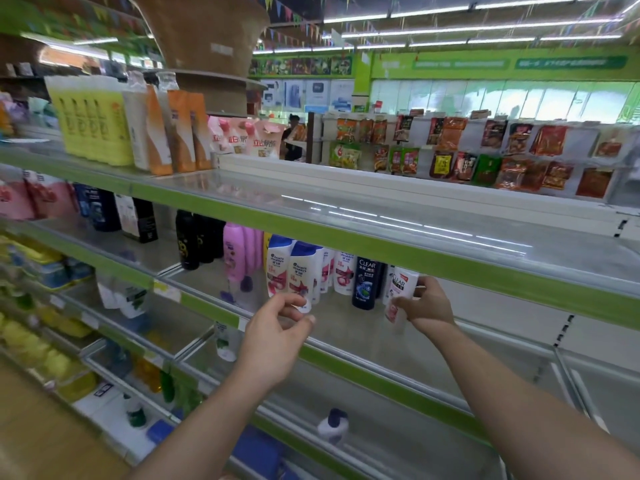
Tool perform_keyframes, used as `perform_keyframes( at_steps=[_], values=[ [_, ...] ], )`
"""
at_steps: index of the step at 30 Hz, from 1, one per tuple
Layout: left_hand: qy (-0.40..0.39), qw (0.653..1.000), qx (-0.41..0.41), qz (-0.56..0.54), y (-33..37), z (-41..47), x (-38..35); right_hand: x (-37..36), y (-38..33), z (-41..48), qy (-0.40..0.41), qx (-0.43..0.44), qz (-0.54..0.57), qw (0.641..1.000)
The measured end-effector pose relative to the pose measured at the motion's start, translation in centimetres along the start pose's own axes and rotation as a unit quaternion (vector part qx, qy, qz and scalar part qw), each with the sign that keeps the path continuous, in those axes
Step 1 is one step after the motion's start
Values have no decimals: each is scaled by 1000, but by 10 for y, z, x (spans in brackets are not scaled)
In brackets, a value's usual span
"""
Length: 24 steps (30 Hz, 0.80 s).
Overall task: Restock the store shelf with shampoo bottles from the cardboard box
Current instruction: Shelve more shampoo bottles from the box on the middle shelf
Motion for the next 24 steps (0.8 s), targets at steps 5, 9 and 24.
perform_keyframes(
  at_steps=[5,9,24],
  values=[
    [-4,1000,1,-23,-4,2,-1,-6,3,8,-21,2,4,1000],
    [-4,1000,0,-31,-7,0,0,-9,6,14,-43,-6,3,999],
    [9,999,19,-23,-26,1,8,6,16,15,-1,-24,-80,996]
  ],
)
Point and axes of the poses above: each hand's wrist, its own z-axis towards the middle knuckle, its own x-axis out of the back of the hand, y = z × x, the point moved 10 cm from there along z, towards the middle knuckle, and after that the axes turned 3 degrees about x, right-handed, at the moved point
